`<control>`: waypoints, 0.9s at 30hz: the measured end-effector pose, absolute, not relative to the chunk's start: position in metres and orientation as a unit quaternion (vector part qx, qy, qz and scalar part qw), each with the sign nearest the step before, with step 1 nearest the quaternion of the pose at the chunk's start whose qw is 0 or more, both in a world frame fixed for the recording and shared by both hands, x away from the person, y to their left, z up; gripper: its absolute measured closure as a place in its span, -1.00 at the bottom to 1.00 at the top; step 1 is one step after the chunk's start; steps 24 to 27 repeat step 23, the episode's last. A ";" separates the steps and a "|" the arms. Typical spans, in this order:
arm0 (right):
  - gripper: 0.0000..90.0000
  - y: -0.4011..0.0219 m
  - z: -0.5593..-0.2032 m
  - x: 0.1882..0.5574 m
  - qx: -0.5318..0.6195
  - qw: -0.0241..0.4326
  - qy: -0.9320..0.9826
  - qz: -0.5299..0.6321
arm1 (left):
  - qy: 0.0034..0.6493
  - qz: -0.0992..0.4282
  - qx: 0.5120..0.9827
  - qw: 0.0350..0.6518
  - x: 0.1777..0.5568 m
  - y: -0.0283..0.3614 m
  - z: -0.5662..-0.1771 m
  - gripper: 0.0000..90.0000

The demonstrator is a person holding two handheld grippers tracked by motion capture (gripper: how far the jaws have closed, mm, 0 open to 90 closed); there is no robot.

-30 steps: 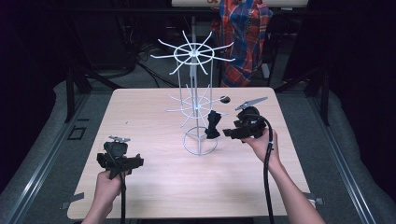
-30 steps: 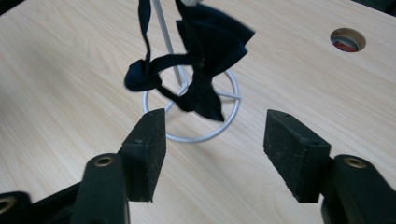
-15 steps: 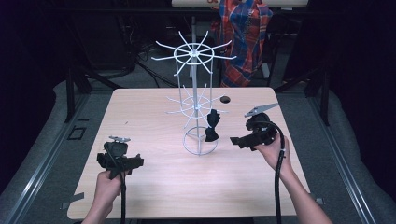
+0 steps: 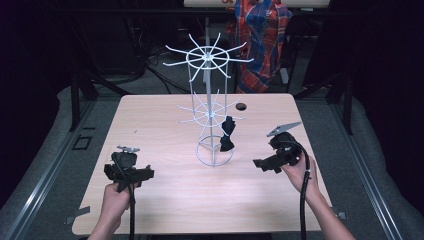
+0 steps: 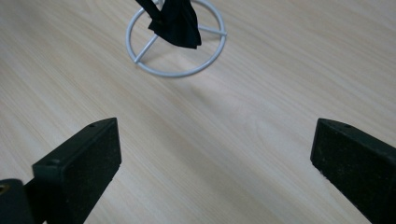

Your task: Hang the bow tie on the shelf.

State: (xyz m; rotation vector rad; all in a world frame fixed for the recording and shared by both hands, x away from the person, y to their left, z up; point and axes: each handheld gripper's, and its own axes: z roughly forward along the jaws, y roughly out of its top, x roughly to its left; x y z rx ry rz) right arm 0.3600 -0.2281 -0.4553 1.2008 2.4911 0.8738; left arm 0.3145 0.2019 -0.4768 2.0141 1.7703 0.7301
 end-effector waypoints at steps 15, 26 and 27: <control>-1.00 -0.229 -0.493 0.348 0.384 0.121 0.875 0.267 | 0.626 0.261 0.712 0.183 0.314 0.200 -0.477 -0.64; -1.00 -0.227 -0.512 0.358 0.384 0.074 0.888 0.242 | 0.626 0.260 0.712 0.183 0.314 0.200 -0.477 -0.64; -1.00 -0.227 -0.512 0.358 0.384 0.074 0.888 0.242 | 0.626 0.260 0.712 0.183 0.314 0.200 -0.477 -0.64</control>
